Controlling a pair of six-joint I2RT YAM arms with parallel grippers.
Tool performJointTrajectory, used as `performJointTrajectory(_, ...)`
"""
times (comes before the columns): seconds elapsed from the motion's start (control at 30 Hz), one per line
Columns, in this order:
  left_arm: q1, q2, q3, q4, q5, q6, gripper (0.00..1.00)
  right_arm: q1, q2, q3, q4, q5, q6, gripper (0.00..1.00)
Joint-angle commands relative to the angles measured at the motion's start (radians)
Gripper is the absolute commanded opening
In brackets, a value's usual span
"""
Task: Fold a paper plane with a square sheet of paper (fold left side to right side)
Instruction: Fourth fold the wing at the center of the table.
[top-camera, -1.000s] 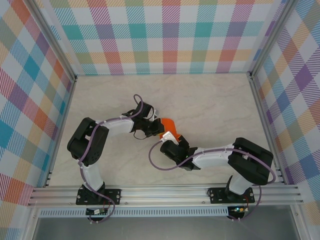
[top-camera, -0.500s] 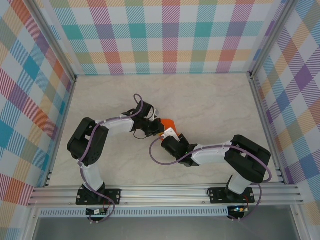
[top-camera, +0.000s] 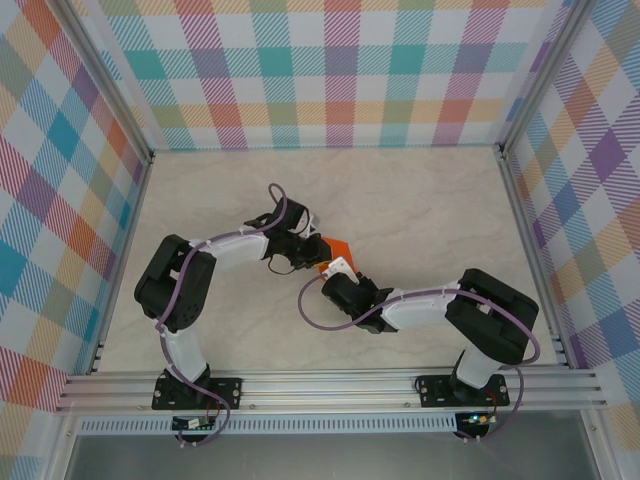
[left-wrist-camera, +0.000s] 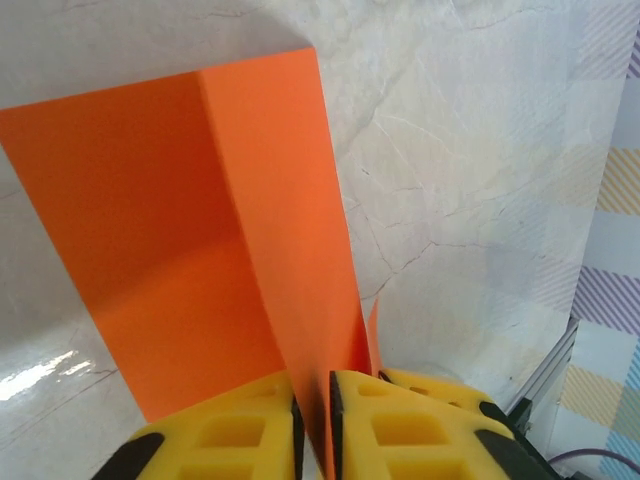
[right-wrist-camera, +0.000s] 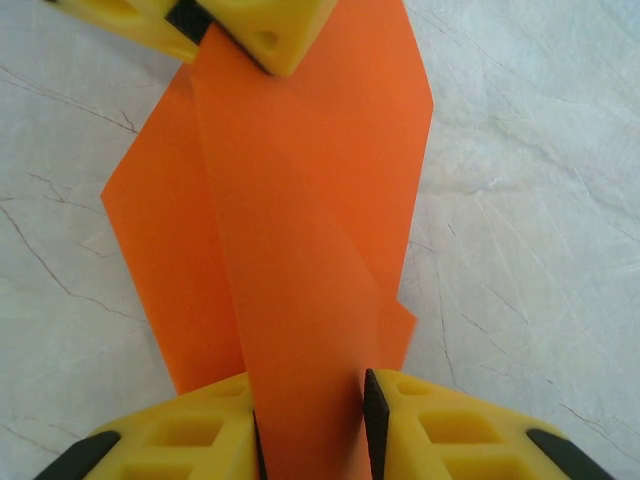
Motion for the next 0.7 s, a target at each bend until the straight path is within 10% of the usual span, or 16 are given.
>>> performJointTrajectory(0.0,-0.012,-0.034,0.033,-0.052,-0.016,0.029,0.21,-0.005,0.017,0.015,-0.009,-0.009,0.018,0.29)
performJointTrajectory(0.67,0.063,-0.251,-0.022,-0.16,-0.072,0.08,0.62,-0.012,0.013,-0.011,-0.031,-0.055,0.064,0.21)
